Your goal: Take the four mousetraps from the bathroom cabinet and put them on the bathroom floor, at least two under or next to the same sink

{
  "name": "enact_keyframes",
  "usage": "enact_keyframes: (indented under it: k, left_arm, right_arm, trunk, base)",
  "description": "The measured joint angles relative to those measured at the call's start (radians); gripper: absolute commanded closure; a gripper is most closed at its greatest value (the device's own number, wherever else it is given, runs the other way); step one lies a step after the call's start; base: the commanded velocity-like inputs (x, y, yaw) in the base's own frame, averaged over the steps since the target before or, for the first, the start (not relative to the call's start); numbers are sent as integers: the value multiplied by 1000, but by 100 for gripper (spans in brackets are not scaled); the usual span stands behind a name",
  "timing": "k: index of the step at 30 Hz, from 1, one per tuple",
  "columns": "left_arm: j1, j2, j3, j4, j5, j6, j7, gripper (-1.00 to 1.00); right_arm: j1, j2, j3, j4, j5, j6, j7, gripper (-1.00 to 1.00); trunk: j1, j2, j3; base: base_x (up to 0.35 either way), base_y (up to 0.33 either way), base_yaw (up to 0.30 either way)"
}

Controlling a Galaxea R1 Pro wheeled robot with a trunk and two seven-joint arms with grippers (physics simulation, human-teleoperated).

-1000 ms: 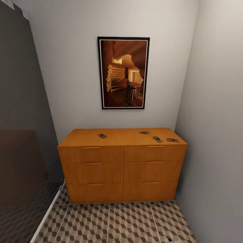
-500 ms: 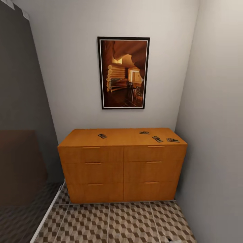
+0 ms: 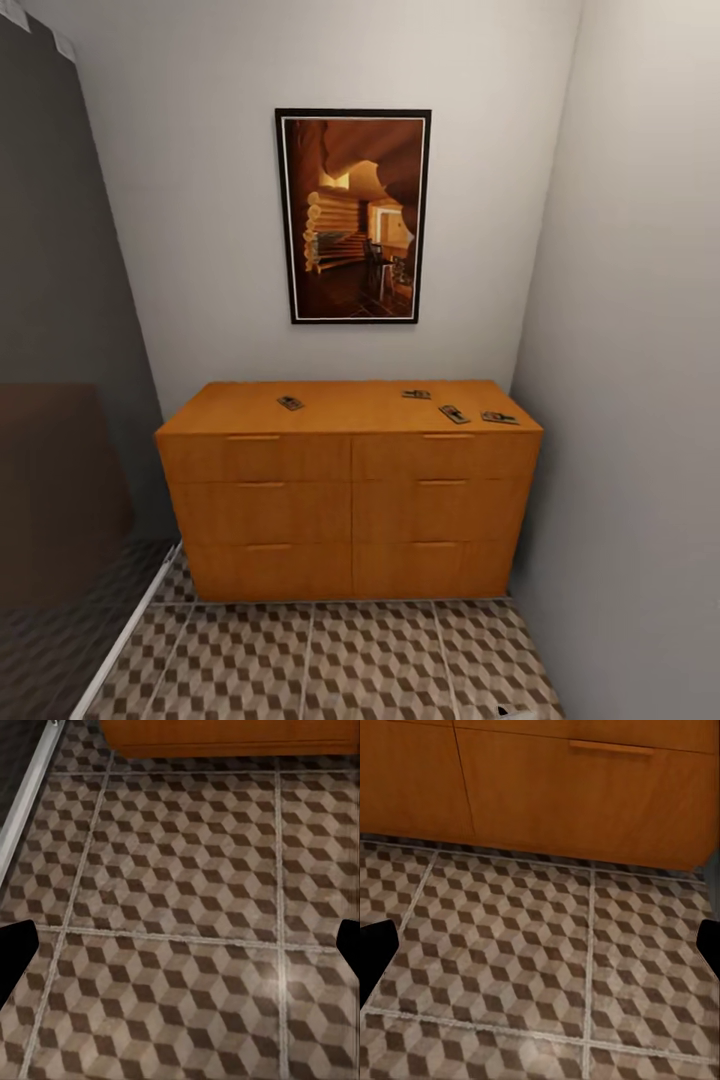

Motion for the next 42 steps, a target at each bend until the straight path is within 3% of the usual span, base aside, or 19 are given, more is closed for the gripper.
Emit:
enact_keyframes:
  k: [11,29,42]
  left_arm:
    - [0,1,0,0,0,0,-1,-100]
    - [0,1,1,0,0,0,-1,-100]
    - [0,1,1,0,0,-2,-2,-100]
  right_arm:
    - [0,-5,0,1,0,0,0,-100]
    - [0,-7,0,5,1,0,0,-100]
    - [0,-6,0,5,1,0,0,-100]
  trunk:
    - [0,0,0]
    - [0,0,0]
    - [0,0,0]
  base:
    - [148,-151,2]
    - [139,-9,0]
    - [23,0,0]
